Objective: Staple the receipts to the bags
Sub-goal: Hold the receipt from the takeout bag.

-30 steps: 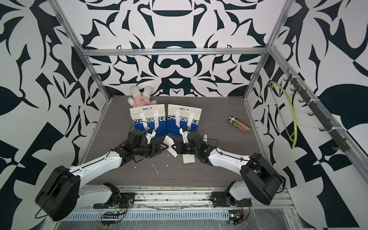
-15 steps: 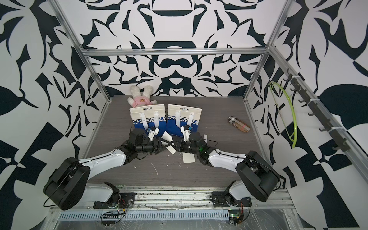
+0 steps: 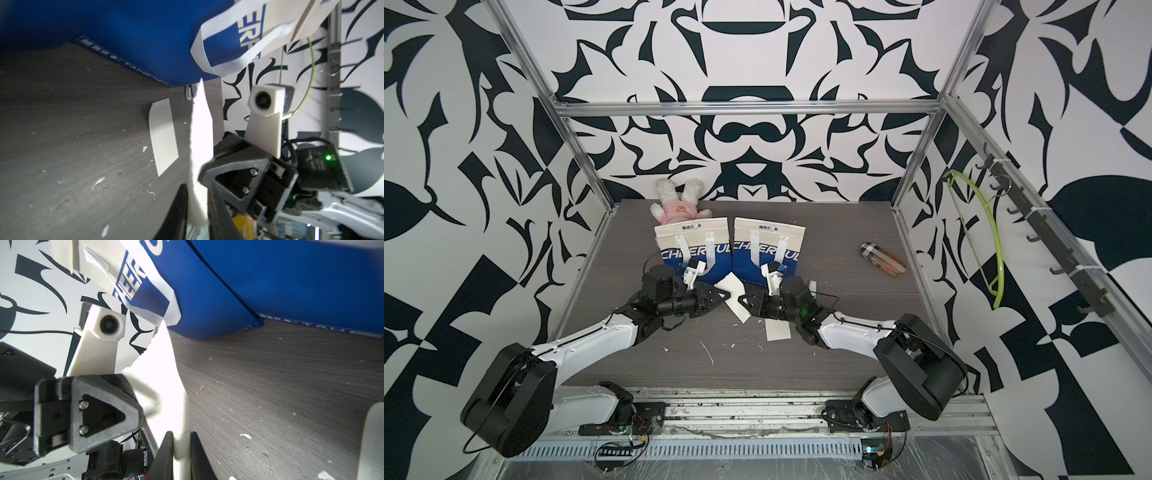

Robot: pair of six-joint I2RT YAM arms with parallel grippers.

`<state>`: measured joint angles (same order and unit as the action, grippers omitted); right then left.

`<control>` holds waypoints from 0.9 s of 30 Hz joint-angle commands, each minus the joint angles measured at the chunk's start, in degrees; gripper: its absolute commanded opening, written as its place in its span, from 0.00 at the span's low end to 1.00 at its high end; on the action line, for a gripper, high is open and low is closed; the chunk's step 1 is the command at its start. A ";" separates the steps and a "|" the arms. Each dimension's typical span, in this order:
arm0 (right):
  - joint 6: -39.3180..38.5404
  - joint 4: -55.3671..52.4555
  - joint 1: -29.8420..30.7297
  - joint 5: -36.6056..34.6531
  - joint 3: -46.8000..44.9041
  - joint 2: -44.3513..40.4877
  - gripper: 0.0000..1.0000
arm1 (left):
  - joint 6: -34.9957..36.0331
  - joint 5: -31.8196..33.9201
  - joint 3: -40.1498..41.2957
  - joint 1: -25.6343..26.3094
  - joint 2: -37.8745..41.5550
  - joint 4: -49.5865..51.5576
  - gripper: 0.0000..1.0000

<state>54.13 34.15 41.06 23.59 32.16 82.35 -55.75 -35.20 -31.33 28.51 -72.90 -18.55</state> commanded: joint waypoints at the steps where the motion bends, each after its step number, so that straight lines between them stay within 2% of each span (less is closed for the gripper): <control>1: -0.02 1.84 -0.11 2.19 0.81 0.61 0.18 | 1.57 -1.12 -1.47 -0.13 -2.46 1.54 0.00; 3: -0.07 1.87 -0.12 3.11 1.21 1.04 0.23 | 2.29 -1.61 -2.75 -0.26 -3.58 2.79 0.00; 6: -2.71 -1.58 -0.88 4.25 2.20 -0.46 0.41 | 6.11 -1.84 -5.81 -0.81 -3.07 8.64 0.00; 10: -17.23 -21.23 -5.45 5.80 8.06 -7.49 0.61 | 19.21 -0.76 -13.37 -2.73 -0.57 26.98 0.00; 11: -21.13 -25.34 -7.31 6.98 9.45 -9.13 0.70 | 22.45 -0.89 -15.41 -3.45 1.34 31.31 0.00; 13: -28.33 -30.72 -10.69 9.29 12.18 -11.11 0.81 | 28.12 -2.73 -18.79 -4.73 2.19 37.20 0.00; 14: -31.38 -31.60 -11.67 10.75 13.21 -11.32 0.84 | 30.98 -4.06 -20.46 -5.06 2.24 39.69 0.00; 17: -39.71 -35.90 -12.58 16.04 19.07 -8.23 0.83 | 39.13 -7.91 -25.25 -5.05 0.85 46.74 0.00; 19: -41.68 -36.61 -12.55 20.52 23.16 -4.49 0.80 | 44.10 -9.95 -28.36 -5.05 -1.41 51.55 0.00; 23: -41.26 -29.37 -12.17 27.56 25.88 0.56 0.77 | 51.97 -14.36 -32.20 -5.05 -3.72 57.00 0.00; 27: -39.23 -23.17 -11.56 32.30 26.64 2.74 0.77 | 56.90 -14.44 -33.35 -5.12 -2.51 57.22 0.00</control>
<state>16.14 5.50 29.04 49.06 56.69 85.36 -6.68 -46.76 -63.02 23.51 -76.36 33.89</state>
